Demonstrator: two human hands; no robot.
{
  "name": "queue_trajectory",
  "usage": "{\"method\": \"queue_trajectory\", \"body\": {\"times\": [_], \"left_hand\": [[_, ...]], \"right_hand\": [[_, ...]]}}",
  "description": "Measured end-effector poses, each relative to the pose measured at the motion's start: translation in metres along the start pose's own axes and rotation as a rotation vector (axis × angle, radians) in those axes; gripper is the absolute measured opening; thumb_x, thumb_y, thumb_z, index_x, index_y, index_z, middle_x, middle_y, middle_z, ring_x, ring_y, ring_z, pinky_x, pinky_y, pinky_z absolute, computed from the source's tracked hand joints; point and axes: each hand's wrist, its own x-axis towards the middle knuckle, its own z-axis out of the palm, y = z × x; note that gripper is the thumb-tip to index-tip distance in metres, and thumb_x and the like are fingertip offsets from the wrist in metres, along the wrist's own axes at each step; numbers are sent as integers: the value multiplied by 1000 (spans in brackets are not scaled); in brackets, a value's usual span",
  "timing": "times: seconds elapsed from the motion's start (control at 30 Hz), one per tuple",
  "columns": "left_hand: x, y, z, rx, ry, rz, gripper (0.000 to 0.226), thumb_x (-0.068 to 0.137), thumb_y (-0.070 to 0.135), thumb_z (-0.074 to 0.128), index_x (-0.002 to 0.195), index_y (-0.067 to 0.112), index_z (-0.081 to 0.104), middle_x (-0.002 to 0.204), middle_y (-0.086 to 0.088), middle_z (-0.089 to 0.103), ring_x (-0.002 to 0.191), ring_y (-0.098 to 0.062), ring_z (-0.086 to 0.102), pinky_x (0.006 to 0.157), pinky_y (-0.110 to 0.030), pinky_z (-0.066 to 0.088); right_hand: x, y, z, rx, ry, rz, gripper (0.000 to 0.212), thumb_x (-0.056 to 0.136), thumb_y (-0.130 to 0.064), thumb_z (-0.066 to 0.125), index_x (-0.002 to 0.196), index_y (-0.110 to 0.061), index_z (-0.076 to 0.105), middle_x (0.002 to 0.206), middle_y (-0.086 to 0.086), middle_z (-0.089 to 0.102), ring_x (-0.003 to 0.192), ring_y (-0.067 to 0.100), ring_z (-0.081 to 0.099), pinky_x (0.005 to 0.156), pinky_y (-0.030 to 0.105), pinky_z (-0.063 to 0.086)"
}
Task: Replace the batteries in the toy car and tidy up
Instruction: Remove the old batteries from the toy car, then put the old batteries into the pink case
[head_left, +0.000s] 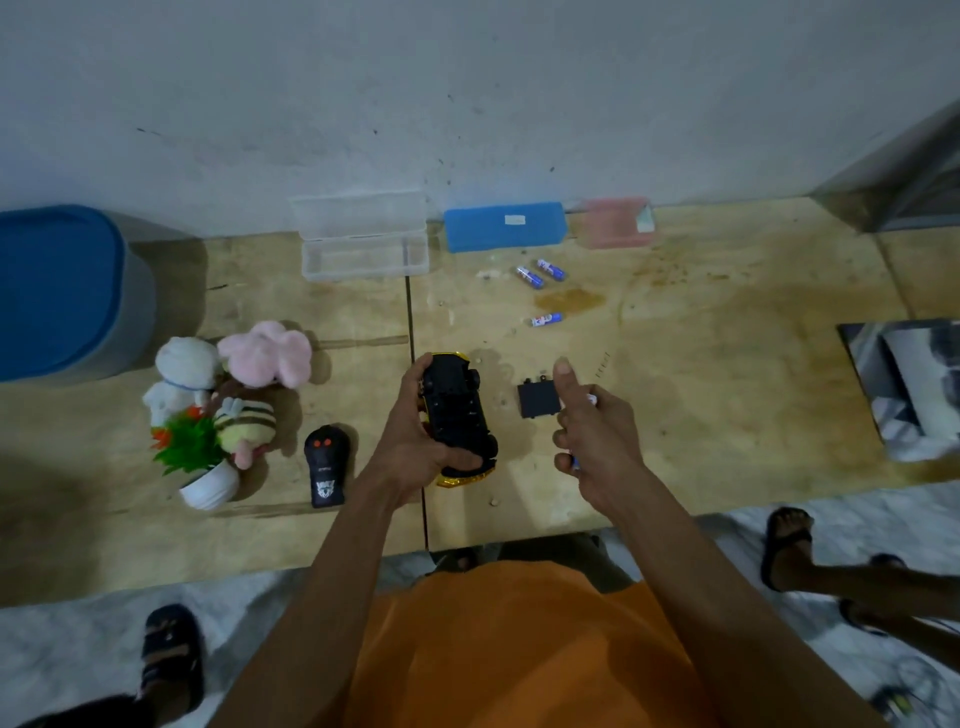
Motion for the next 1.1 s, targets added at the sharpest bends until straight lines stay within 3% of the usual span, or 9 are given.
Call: {"method": "queue_trajectory", "body": {"times": [0.1,0.23,0.3,0.43,0.57,0.67,0.87,0.97,1.1], "left_hand": [[26,9,9,121,-34,0,131,53,-22,86,155,29,21,126,26,43,122,-18,51,98,-38,53],[42,10,27,187,-79,-9,122,58,-32,77,154,16,19,119,26,44,95,24,55,91,-17,50],[50,10,32,197,-61,-15,121,58,-30,78,154,16,18,118,27,43,92,29,53,90,-15,49],[63,5,32,271,-21,-58,125,59,-22,84,156,23,19,123,26,47,100,23,54,89,-11,49],[60,0,26,351,-8,-92,137,51,-5,94,158,29,15,153,-1,39,135,-17,43,112,-47,42],[65,-8,17,446,0,-87,148,34,37,90,157,43,8,155,0,37,137,-29,41,111,-56,40],[68,-14,7,541,15,-108,150,27,47,84,149,61,-3,149,-3,36,130,-33,43,107,-56,43],[70,-19,0,551,-3,-89,152,25,54,81,150,59,-5,152,-3,35,134,-33,39,112,-55,38],[66,-26,-5,564,-18,-91,151,27,53,82,150,59,-6,152,-4,37,135,-31,40,112,-56,38]], "right_hand": [[19,-11,-2,-52,17,-13,53,86,-63,64,66,-24,35,65,-2,33,49,13,26,45,25,23],[36,-10,-11,-110,-15,10,51,89,-62,61,69,-24,33,68,4,28,51,14,25,46,26,20],[44,-13,-15,-134,-37,12,50,90,-61,60,70,-25,32,68,4,27,51,13,25,47,26,21],[58,-20,-16,-155,-52,14,51,90,-61,60,70,-22,34,66,3,29,50,13,26,45,25,23],[62,-21,-15,-161,-72,16,50,89,-62,61,80,-17,41,67,4,30,54,15,28,44,24,25],[60,-23,-13,-158,-96,6,48,90,-62,60,81,-17,43,63,1,34,55,15,34,44,23,29],[39,-14,-5,-44,-93,91,46,93,-60,55,78,-17,50,64,-3,50,54,13,47,45,24,37],[28,-10,-3,39,-34,131,45,97,-55,53,70,-19,48,58,-3,48,53,13,47,46,24,38],[16,2,-14,43,45,63,37,101,-46,51,79,-17,57,60,-2,47,52,12,44,47,25,36]]}}
